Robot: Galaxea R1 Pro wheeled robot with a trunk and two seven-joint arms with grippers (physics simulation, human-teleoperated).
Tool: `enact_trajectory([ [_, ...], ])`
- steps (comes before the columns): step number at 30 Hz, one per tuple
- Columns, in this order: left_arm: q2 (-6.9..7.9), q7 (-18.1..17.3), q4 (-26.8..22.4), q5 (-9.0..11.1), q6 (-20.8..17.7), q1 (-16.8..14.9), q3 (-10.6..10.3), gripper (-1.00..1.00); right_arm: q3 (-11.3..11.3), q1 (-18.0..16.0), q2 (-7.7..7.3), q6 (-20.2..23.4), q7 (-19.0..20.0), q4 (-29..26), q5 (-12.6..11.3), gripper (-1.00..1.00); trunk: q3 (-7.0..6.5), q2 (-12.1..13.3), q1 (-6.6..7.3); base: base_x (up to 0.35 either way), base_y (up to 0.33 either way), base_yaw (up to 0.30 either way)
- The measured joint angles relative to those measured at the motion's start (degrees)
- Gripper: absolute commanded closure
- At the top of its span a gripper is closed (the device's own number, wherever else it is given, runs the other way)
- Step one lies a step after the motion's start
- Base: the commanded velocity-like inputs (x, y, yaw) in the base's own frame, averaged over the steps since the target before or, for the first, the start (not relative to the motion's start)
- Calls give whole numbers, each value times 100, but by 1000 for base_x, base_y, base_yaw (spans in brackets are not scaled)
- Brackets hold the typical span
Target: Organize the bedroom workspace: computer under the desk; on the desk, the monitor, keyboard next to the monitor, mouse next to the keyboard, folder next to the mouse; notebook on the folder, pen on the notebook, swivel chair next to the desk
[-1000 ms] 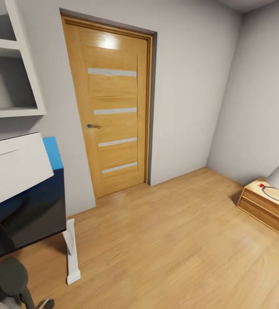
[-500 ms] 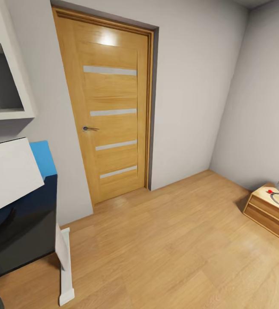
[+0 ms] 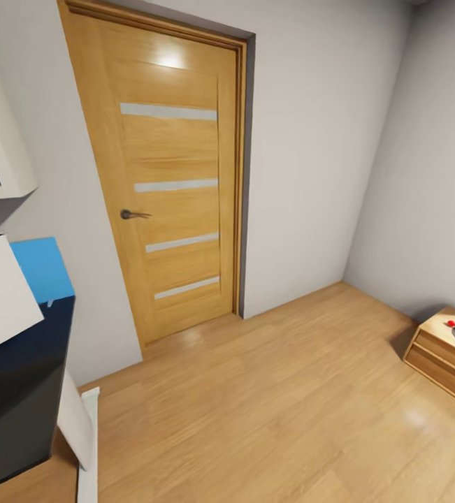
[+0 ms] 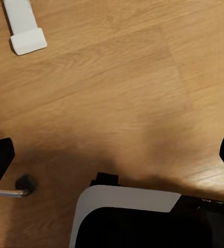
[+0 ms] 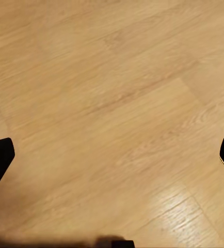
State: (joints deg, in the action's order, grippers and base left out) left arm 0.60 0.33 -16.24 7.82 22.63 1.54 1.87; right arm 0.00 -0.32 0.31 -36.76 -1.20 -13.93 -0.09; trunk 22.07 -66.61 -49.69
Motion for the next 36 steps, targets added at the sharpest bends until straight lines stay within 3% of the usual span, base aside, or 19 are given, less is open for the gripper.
enact_trajectory([
  [23,1,0,-1,-1,0,0,3,-100,6,0,26,1,3,0,-8,-100,0,0,0,328,-14,7],
  [36,2,0,1,3,0,-1,2,-100,12,0,128,-542,-22,11,3,-100,-20,0,-2,287,0,254],
])
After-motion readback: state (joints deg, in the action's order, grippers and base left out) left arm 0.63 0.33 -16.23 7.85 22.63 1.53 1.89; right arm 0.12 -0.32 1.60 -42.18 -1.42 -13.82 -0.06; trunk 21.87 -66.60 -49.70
